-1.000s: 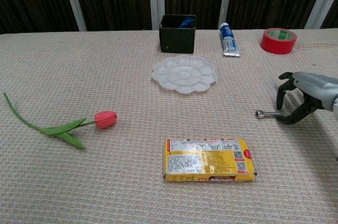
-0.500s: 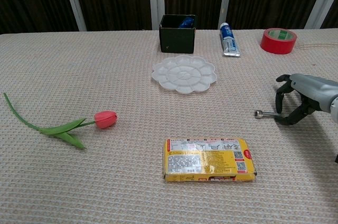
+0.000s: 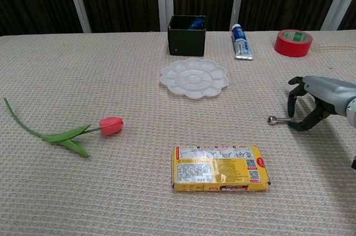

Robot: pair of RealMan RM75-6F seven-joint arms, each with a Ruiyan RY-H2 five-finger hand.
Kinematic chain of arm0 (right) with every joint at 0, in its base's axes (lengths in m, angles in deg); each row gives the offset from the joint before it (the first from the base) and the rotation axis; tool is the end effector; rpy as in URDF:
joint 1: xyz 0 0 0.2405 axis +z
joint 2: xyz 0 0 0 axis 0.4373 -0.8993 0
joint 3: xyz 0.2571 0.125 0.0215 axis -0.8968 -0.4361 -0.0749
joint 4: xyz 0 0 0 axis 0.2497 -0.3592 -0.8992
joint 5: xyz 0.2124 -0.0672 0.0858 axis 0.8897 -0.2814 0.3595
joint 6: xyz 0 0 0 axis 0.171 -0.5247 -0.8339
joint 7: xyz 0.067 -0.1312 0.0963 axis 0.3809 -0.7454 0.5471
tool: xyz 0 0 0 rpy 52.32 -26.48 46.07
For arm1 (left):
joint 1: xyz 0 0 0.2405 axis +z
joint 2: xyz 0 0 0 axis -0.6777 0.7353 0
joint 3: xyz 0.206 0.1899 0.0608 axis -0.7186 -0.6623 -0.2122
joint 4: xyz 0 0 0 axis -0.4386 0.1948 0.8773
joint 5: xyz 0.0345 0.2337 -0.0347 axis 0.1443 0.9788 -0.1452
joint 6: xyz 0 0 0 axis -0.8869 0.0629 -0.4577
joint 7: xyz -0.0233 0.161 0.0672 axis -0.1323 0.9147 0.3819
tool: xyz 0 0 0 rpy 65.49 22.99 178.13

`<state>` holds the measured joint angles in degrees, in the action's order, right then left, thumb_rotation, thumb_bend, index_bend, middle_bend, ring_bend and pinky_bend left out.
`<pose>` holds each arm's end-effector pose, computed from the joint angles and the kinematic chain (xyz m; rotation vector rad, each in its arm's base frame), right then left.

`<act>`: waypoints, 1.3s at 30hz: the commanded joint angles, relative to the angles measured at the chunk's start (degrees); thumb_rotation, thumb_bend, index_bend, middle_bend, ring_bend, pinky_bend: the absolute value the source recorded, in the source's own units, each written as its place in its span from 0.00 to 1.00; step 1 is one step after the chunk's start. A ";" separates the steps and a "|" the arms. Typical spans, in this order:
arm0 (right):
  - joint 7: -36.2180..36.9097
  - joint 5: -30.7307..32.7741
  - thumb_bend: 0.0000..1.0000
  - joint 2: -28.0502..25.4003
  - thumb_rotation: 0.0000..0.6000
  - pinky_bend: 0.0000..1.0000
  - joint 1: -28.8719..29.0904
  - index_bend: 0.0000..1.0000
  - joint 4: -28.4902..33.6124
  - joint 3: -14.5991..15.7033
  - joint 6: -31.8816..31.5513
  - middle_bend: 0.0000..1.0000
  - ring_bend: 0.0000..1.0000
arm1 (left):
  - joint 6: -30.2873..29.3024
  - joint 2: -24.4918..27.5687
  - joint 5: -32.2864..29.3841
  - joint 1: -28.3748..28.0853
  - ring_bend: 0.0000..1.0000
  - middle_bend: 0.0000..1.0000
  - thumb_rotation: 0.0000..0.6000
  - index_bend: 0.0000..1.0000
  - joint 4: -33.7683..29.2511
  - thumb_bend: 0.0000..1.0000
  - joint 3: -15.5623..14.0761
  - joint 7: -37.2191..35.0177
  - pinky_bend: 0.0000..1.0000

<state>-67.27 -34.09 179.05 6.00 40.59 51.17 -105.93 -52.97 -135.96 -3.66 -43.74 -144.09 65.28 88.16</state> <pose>-0.2472 -0.3658 -0.0568 1.4677 -1.2195 0.7070 -0.3386 0.1878 0.1711 -1.3493 -0.9125 -0.8626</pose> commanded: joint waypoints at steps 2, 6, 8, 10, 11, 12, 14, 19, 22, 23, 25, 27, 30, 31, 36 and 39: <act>-0.46 0.47 0.32 -0.19 1.00 0.09 0.36 0.55 0.25 0.13 0.51 0.08 0.17 | -0.01 0.01 -0.17 0.01 0.00 0.00 1.00 0.17 0.00 0.25 0.07 -0.03 0.00; -0.81 0.87 0.32 -0.13 1.00 0.09 0.81 0.55 0.35 0.03 0.71 0.08 0.17 | 0.06 0.01 -0.16 -0.03 0.00 0.00 1.00 0.17 0.00 0.25 0.05 0.03 0.00; -0.98 1.01 0.32 -0.09 1.00 0.09 0.95 0.55 0.40 0.05 0.71 0.08 0.17 | 0.04 0.02 -0.19 -0.03 0.00 0.00 1.00 0.17 0.01 0.25 0.06 0.00 0.00; -1.15 1.19 0.34 -0.03 1.00 0.09 1.08 0.55 0.41 0.04 0.59 0.08 0.17 | -0.01 0.03 -0.20 -0.01 0.00 0.00 1.00 0.17 0.04 0.25 0.08 -0.07 0.00; -1.16 1.31 0.35 0.02 1.00 0.09 1.12 0.55 0.39 0.01 0.50 0.08 0.17 | -0.03 0.04 -0.22 -0.01 0.00 0.00 1.00 0.17 0.06 0.25 0.09 -0.13 0.00; -1.10 1.40 0.36 0.05 1.00 0.09 1.13 0.55 0.37 -0.03 0.45 0.08 0.17 | -0.02 0.05 -0.22 -0.01 0.00 0.00 1.00 0.17 0.06 0.25 0.10 -0.15 0.00; -0.97 1.55 0.36 0.08 1.00 0.09 1.12 0.55 0.36 -0.06 0.32 0.08 0.17 | 0.00 0.06 -0.18 -0.03 0.00 0.00 1.00 0.17 0.06 0.25 0.07 -0.17 0.00; -0.84 1.90 0.36 -0.16 1.00 0.09 1.04 0.57 0.29 0.10 0.36 0.08 0.17 | 0.06 0.02 -0.20 -0.06 0.00 0.00 1.00 0.17 0.06 0.25 0.06 -0.07 0.00; -0.51 2.01 0.36 -0.57 1.00 0.09 0.96 0.57 0.52 0.17 0.55 0.08 0.17 | 0.07 -0.02 -0.20 -0.06 0.00 0.00 1.00 0.17 0.04 0.25 0.04 0.08 0.00; -0.40 1.97 0.36 -0.71 1.00 0.09 0.96 0.57 0.64 0.19 0.65 0.08 0.17 | 0.08 -0.05 -0.20 -0.08 0.00 0.00 1.00 0.17 0.03 0.25 0.04 0.14 0.00; -0.09 1.72 0.36 -1.11 1.00 0.09 0.96 0.57 1.04 0.23 0.83 0.08 0.17 | 0.13 -0.10 -0.24 -0.09 0.00 0.00 1.00 0.17 0.00 0.25 0.03 0.29 0.00; 0.19 1.34 0.36 -1.50 1.00 0.09 0.93 0.57 1.57 0.30 0.90 0.08 0.17 | 0.17 -0.12 -0.28 -0.11 0.00 0.00 1.00 0.17 -0.02 0.25 0.02 0.36 0.00; 0.47 0.37 0.36 -2.24 1.00 0.09 0.86 0.57 2.80 0.39 0.54 0.08 0.17 | 0.14 -0.12 -0.25 -0.10 0.00 0.00 1.00 0.17 -0.04 0.25 0.01 0.42 0.00; 0.52 0.06 0.36 -2.47 1.00 0.09 0.85 0.57 3.22 0.41 0.40 0.08 0.17 | 0.16 -0.12 -0.28 -0.09 0.00 0.00 1.00 0.17 -0.04 0.25 0.01 0.42 0.00; 0.11 -1.16 0.36 -3.85 1.00 0.09 1.20 0.57 5.75 0.26 -0.28 0.08 0.17 | 0.14 -0.04 -0.21 -0.08 0.00 0.00 1.00 0.18 -0.08 0.25 -0.03 0.33 0.00; -0.39 -1.19 0.36 -4.38 1.00 0.09 1.54 0.57 6.82 -0.01 -0.52 0.08 0.17 | 0.06 0.00 -0.17 -0.05 0.00 0.00 1.00 0.18 -0.06 0.25 -0.04 0.17 0.00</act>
<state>-67.41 -35.21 174.92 7.36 47.09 51.29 -106.30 -52.91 -135.97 -3.83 -43.79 -144.16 65.24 88.33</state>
